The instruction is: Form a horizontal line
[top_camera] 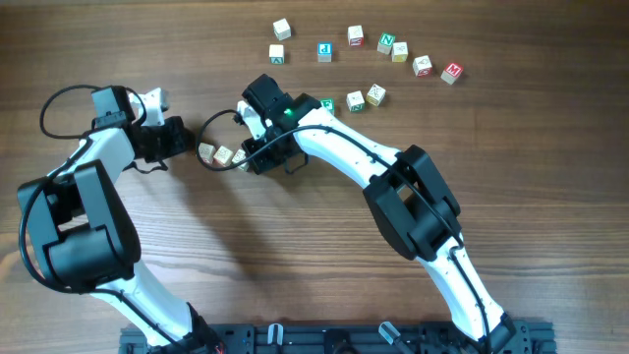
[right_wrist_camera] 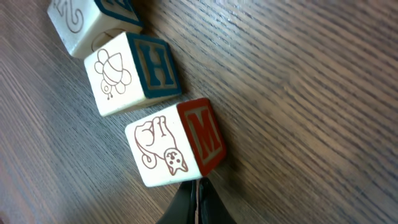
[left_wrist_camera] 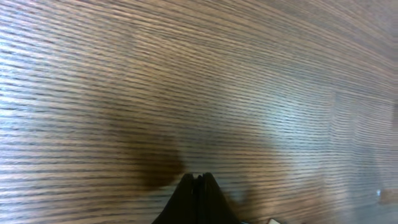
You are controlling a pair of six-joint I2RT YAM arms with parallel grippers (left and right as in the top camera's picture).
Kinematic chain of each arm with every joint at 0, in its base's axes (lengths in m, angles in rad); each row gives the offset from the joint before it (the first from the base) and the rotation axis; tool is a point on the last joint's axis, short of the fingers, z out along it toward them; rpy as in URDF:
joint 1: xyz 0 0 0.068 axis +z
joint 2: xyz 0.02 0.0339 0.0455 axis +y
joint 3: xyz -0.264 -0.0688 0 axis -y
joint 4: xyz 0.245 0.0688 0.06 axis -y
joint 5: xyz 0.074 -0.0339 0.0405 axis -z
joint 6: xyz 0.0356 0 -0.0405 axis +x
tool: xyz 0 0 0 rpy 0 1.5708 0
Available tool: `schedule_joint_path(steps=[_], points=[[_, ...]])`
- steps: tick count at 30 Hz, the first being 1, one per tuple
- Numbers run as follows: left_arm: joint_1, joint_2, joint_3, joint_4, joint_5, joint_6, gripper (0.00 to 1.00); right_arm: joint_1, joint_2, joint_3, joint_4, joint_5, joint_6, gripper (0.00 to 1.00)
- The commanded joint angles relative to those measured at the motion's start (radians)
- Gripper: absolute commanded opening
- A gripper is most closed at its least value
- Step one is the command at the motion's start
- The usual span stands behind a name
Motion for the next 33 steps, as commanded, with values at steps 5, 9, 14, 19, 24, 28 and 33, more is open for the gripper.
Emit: schedule_joint_path(steps=[5,9,14,19,24,28,33], points=[[-0.002,0.019,-0.008,-0.023,0.09,0.019,0.04,-0.001,-0.018,0.008,0.014,-0.016,-0.037,0.04],[-0.002,0.019,-0.008,-0.028,0.111,0.019,0.04,-0.001,-0.018,0.008,0.015,-0.016,-0.037,0.04],[-0.002,0.019,-0.008,-0.051,0.114,0.02,0.04,-0.001,-0.018,0.008,0.021,-0.016,-0.038,0.04],[-0.002,0.019,-0.008,-0.057,0.06,0.023,0.04,-0.001,-0.018,0.008,0.02,-0.016,-0.038,0.04],[-0.002,0.019,-0.008,-0.066,0.061,0.019,0.04,0.0,-0.018,0.008,0.022,-0.016,-0.039,0.04],[-0.002,0.019,-0.008,-0.073,0.061,-0.015,0.04,0.0,-0.018,0.008,0.035,-0.091,-0.109,0.04],[-0.002,0.019,-0.008,-0.085,0.062,-0.015,0.04,0.0,-0.018,0.008,0.039,-0.091,-0.114,0.04]])
